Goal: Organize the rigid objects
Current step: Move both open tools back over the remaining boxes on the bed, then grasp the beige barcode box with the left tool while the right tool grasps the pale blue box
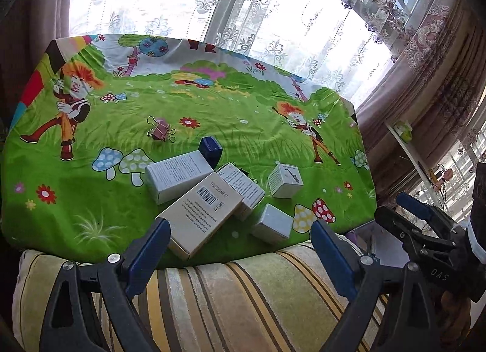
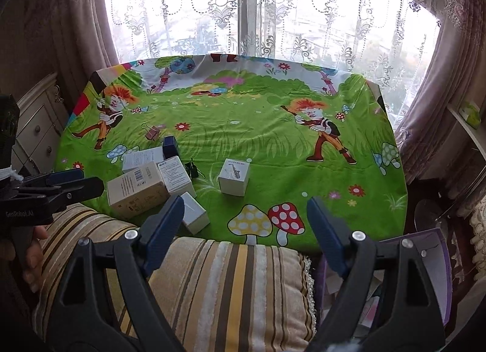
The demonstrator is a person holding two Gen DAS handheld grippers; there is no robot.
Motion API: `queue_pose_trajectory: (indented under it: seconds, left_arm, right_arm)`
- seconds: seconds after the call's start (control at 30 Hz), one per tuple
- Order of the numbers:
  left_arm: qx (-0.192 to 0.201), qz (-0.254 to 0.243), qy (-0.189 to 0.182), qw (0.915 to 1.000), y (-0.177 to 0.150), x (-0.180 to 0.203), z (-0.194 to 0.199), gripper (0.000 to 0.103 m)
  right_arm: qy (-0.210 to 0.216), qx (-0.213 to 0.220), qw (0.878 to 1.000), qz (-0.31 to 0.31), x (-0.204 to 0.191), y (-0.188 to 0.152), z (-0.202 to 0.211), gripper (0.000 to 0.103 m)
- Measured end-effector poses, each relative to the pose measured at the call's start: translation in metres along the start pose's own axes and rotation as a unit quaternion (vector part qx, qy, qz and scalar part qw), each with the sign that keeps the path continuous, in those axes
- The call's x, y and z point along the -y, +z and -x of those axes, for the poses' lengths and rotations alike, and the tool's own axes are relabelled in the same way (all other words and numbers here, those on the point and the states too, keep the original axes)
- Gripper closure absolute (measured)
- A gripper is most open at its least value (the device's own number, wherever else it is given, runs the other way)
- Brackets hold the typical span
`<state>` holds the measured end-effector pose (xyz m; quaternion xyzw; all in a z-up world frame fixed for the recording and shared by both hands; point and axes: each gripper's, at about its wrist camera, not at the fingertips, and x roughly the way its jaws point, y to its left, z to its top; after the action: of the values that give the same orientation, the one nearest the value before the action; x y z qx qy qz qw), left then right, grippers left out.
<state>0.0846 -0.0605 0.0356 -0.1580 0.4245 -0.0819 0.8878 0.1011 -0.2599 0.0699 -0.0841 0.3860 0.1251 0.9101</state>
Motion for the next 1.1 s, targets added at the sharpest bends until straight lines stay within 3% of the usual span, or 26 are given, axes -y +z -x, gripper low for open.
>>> queue_pose_trajectory:
  seconds: [0.2, 0.53, 0.63, 0.73, 0.83, 1.1]
  left_arm:
    - [-0.030, 0.025, 0.021, 0.9990, -0.001, -0.018, -0.015, 0.009]
    - [-0.086, 0.094, 0.018, 0.9917, -0.007, -0.046, -0.039, 0.009]
    - [-0.096, 0.091, 0.023, 0.9909, -0.009, -0.046, -0.043, 0.009]
    - [-0.101, 0.068, 0.032, 0.9920, -0.005, -0.040, -0.046, 0.009]
    - [-0.113, -0.004, 0.061, 0.9917, 0.004, -0.030, -0.054, 0.008]
    - [-0.142, -0.119, 0.096, 0.9781, 0.008, -0.009, -0.079, 0.009]
  right_arm:
    - [0.024, -0.033, 0.999, 0.024, -0.017, -0.001, -0.028, 0.018]
    - [0.047, -0.090, 0.990, 0.095, -0.048, -0.005, -0.073, 0.018]
    - [0.051, -0.101, 0.987, 0.114, -0.055, -0.006, -0.084, 0.018]
    - [0.057, -0.112, 0.985, 0.121, -0.058, -0.005, -0.095, 0.018]
    - [0.063, -0.123, 0.983, 0.121, -0.058, -0.005, -0.105, 0.018]
    - [0.063, -0.145, 0.979, 0.131, -0.062, -0.005, -0.126, 0.020]
